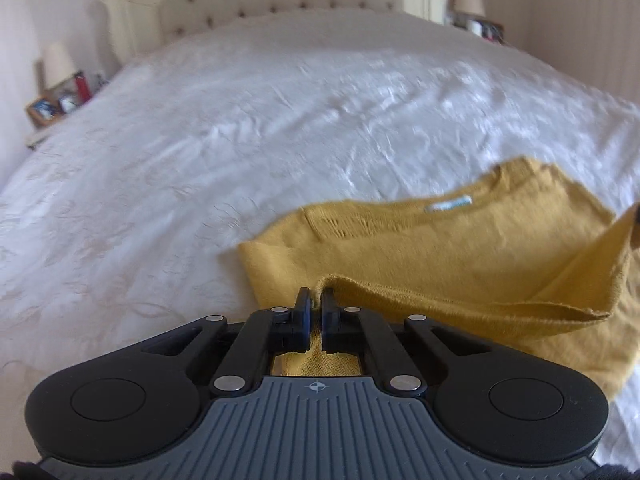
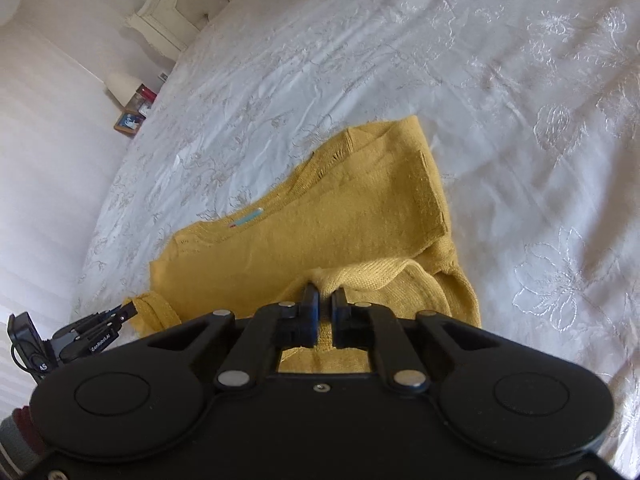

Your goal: Fold small clothes

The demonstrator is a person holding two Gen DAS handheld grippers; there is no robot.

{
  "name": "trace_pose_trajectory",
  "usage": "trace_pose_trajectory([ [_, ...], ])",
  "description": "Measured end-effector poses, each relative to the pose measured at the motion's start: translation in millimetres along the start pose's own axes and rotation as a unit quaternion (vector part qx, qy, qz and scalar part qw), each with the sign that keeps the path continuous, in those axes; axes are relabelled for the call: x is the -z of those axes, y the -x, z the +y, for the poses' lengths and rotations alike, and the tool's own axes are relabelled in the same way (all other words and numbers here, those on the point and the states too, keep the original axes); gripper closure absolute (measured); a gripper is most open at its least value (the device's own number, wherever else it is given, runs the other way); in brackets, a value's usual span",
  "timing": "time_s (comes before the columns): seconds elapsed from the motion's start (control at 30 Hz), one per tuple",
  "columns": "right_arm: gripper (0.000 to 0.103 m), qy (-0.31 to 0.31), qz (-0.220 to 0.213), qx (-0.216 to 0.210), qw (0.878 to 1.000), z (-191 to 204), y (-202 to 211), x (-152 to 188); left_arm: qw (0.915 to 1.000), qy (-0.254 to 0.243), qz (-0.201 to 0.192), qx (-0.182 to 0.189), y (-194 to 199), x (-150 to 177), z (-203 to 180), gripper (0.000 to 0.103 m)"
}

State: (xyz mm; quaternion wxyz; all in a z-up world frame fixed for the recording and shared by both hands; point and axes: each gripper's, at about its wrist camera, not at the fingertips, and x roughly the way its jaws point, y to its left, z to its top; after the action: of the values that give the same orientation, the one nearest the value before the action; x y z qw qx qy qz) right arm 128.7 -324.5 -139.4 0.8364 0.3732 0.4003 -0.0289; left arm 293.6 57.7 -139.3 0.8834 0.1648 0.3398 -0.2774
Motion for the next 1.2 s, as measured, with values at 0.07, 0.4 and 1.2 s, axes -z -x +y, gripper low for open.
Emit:
trace_pose_trajectory([
  [0.07, 0.090, -0.001, -0.025, -0.006, 1.000, 5, 13, -4, 0.9996, 0.010, -0.024, -0.013, 17, -6, 0, 0.098],
  [0.4, 0.090, -0.001, -0.080, 0.005, 0.997, 9, -15, -72, 0.9980, 0.025, -0.047, -0.033, -9, -59, 20, 0.098],
  [1.2, 0.049, 0.042, -0.013, 0.077, 0.996, -19, -28, -59, 0.9839, 0.136, 0.106, 0.047, -11, 7, 19, 0.044],
])
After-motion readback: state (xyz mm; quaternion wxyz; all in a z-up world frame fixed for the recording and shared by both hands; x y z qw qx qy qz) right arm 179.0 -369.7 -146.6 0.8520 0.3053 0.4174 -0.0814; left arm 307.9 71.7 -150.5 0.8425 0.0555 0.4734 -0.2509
